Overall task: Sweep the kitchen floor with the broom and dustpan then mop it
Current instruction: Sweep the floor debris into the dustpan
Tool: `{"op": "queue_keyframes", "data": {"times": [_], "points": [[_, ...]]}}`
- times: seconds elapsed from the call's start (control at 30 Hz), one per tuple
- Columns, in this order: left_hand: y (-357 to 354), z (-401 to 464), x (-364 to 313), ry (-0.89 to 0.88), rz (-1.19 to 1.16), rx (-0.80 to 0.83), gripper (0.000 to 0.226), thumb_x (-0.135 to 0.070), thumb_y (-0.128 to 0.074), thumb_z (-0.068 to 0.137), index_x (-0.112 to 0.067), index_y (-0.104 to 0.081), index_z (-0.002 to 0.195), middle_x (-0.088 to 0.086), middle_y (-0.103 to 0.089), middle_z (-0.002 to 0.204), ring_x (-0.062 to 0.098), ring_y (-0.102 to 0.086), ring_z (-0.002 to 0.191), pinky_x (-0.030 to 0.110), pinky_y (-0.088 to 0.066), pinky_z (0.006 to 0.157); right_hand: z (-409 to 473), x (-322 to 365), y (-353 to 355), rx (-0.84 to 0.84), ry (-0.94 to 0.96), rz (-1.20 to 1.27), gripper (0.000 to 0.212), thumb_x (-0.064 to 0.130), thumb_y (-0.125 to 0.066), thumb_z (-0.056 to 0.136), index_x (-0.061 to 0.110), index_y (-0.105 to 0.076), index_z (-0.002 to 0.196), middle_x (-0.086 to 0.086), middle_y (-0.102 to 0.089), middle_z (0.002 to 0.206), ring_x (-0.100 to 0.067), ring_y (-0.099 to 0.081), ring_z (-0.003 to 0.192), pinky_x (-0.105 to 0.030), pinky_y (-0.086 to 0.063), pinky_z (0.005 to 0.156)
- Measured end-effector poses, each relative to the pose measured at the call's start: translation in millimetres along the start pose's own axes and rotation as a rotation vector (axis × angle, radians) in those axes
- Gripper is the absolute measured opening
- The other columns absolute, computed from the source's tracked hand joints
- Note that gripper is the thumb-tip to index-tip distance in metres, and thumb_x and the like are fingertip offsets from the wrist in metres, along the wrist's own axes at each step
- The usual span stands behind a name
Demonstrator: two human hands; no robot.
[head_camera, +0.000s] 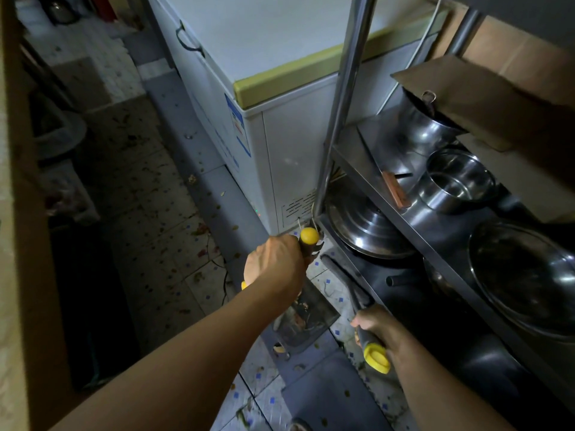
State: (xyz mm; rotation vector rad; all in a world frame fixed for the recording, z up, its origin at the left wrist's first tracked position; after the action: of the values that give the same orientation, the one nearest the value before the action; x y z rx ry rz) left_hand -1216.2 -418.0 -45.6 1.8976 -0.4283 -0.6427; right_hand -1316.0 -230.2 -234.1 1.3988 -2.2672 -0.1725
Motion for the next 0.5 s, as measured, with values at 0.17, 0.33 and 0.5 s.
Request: {"op": "queue_keyframes", "data": {"times": [0.17, 0.33, 0.5], "points": [[-2.8, 0.3, 3.2, 0.007, -0.019, -0.008, 0.014, -0.031, -0.052, 0.094, -0.019, -0.059, 0.094, 0.005, -0.061, 0.086, 0.027, -0.061, 0.082, 0.031, -0.044, 0.066, -28.0, -6.2, -18.9, 0.122, 0.044, -0.196, 0.026, 0.003, -0.058, 0.087, 0.009, -0.049, 0.064, -0.003, -0.054, 0.052, -0.010, -0.052, 0.042, -0.020, -0.049, 0.047], [-3.6, -12.5, 4.0, -0.001, -0.035, 0.002, 0.019, -0.037, -0.050, 0.095, -0.019, -0.057, 0.092, 0.003, -0.056, 0.081, 0.027, -0.061, 0.080, 0.031, -0.045, 0.066, -52.8, -6.4, -2.5, 0.167, 0.050, -0.237, 0.035, 0.003, -0.051, 0.094, 0.000, -0.049, 0.060, -0.003, -0.052, 0.035, -0.013, -0.050, 0.029, -0.012, -0.034, 0.034], [-4.8, -33.5, 12.9, 0.002, -0.038, 0.014, 0.029, -0.043, -0.049, 0.095, -0.017, -0.060, 0.100, 0.007, -0.063, 0.089, 0.027, -0.062, 0.085, 0.034, -0.049, 0.071, -60.5, -14.6, 12.7, 0.199, -0.035, -0.196, 0.040, 0.013, -0.046, 0.098, 0.002, -0.047, 0.060, -0.004, -0.048, 0.032, -0.014, -0.044, 0.025, -0.020, -0.036, 0.043]]}}
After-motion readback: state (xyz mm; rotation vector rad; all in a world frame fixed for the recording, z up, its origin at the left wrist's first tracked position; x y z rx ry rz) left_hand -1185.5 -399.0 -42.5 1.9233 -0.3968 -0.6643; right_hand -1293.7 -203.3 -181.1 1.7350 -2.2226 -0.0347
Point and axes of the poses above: each hand's wrist, its own z-axis towards the middle knuckle, its own y-axis out of the back of the hand, x = y × z, the point moved 6 cm from there along z, towards the middle knuckle
